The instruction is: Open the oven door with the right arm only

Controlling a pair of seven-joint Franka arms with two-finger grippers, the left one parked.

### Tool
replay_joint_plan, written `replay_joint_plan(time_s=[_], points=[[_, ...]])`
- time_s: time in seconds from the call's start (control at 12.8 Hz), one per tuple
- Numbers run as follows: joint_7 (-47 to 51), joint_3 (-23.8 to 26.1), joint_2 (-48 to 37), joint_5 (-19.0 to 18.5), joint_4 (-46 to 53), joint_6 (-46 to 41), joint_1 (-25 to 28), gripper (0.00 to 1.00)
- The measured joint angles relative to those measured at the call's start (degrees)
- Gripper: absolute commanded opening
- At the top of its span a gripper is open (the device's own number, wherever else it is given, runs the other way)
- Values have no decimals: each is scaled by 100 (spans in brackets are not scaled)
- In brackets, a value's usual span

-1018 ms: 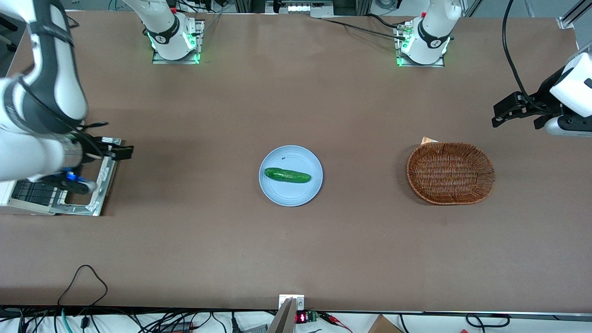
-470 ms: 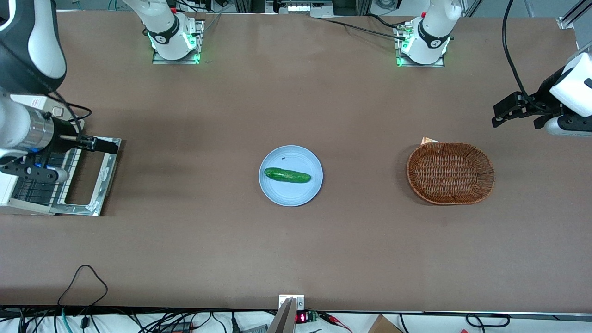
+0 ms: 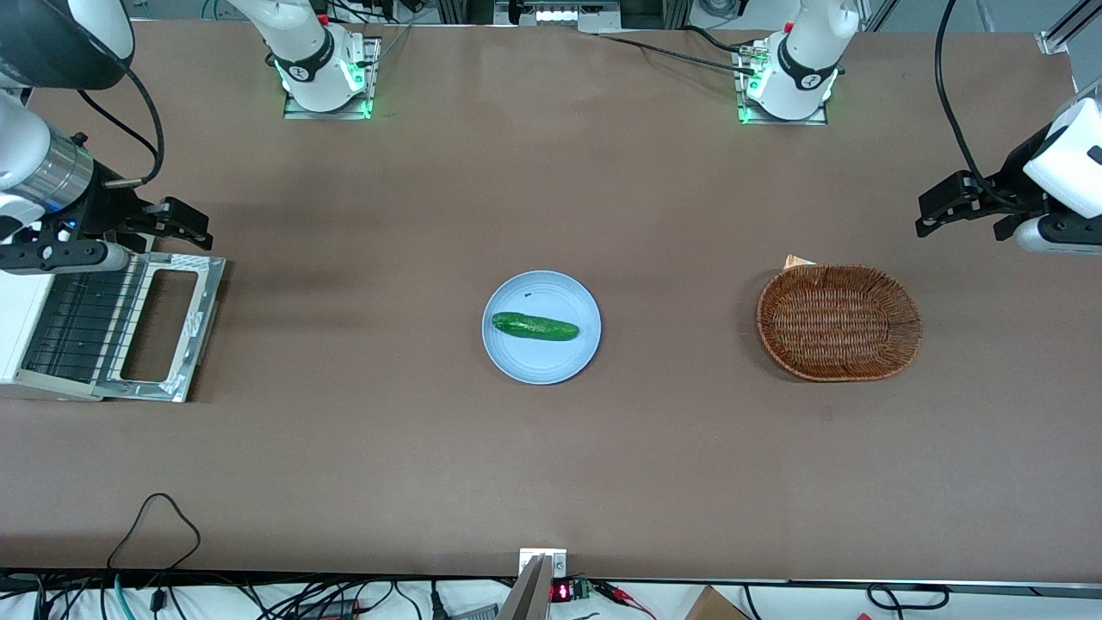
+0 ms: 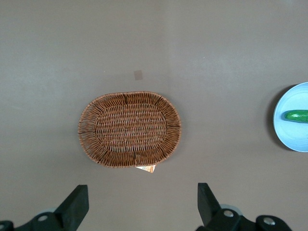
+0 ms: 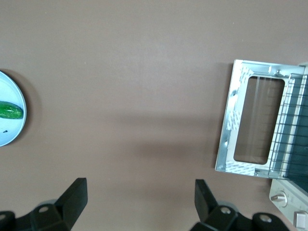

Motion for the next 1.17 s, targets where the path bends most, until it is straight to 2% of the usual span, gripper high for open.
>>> replay_joint_plan(time_s=[0.39, 0.78, 1.17], points=[[-13, -81, -96, 0, -184, 47, 104, 99], [-50, -615, -96, 0, -186, 47, 498, 99], [-52, -590, -96, 0, -187, 47, 443, 99]])
